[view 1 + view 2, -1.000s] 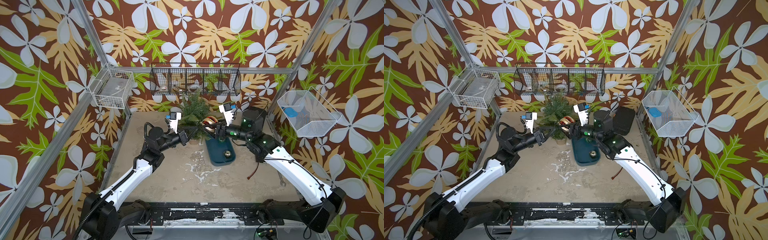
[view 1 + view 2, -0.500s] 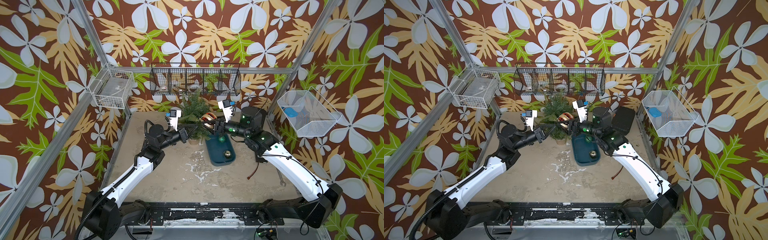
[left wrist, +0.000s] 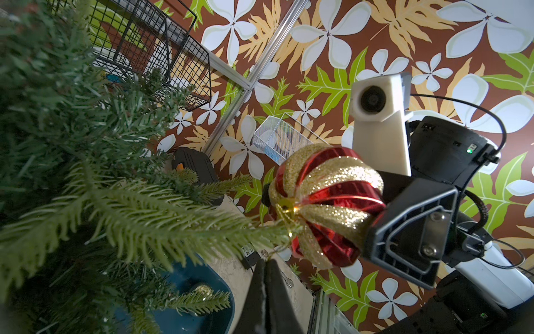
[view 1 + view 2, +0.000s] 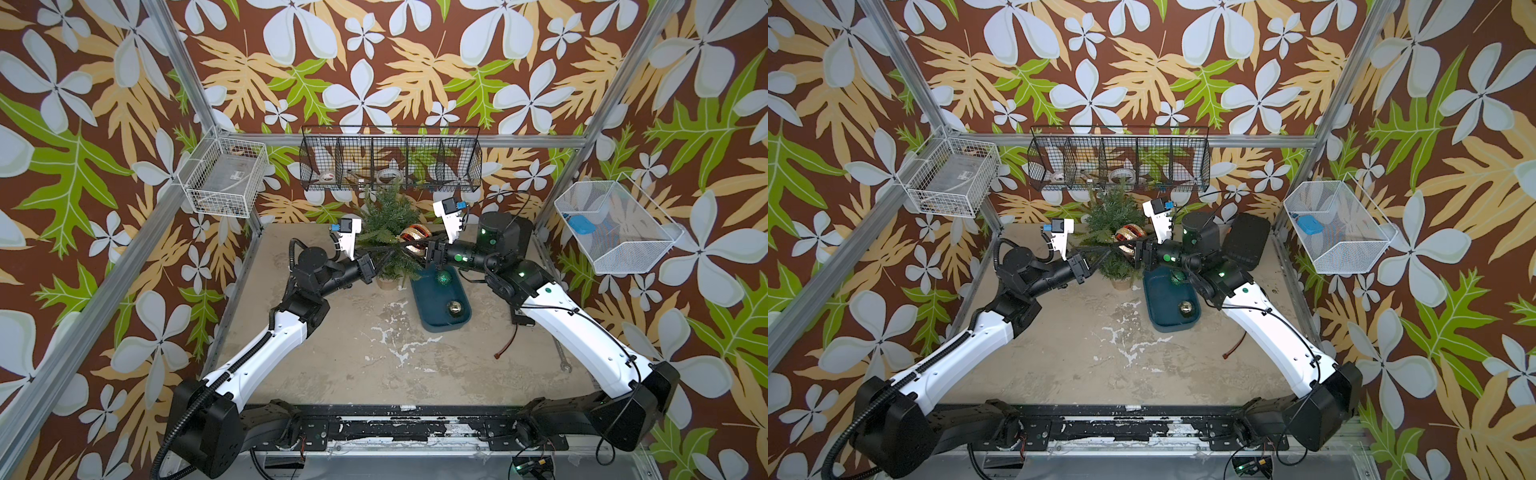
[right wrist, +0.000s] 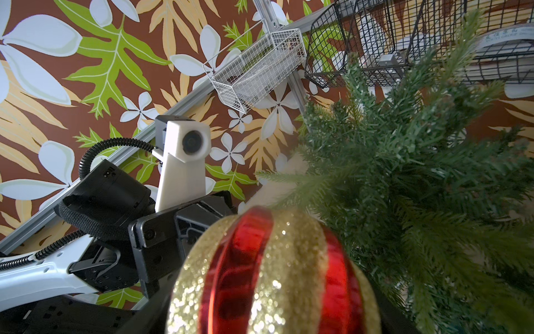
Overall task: Decorate the small christmas tree with ornaments
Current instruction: Hang an ornament on the christmas tree.
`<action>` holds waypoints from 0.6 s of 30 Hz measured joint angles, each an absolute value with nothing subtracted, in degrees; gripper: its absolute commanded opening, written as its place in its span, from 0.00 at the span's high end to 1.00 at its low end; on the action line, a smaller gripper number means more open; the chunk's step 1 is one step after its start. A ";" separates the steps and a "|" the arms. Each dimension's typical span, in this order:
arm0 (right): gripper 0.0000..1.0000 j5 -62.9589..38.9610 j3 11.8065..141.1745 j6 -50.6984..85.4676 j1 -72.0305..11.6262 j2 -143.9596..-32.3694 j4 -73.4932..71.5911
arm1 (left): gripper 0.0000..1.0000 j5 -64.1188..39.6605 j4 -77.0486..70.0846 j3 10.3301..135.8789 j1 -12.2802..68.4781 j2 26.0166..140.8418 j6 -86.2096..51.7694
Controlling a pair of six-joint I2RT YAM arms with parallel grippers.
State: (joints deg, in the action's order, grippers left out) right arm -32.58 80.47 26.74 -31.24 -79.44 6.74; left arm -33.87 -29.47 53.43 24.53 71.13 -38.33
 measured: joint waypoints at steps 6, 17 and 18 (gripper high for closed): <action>0.32 -32.53 79.72 26.74 -30.81 -79.18 6.72 | 1.00 -33.95 -29.47 53.52 24.47 71.26 -38.33; 0.32 -32.42 78.74 26.74 -30.39 -77.97 6.50 | 1.00 -34.85 -29.50 53.54 24.43 71.88 -38.61; 0.32 -32.14 78.56 26.74 -30.39 -77.91 6.50 | 1.00 -34.94 -29.50 53.54 24.43 71.88 -38.72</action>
State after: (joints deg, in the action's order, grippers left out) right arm -32.14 78.56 26.74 -30.39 -77.91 6.50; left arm -34.94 -29.50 53.54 24.43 71.88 -38.72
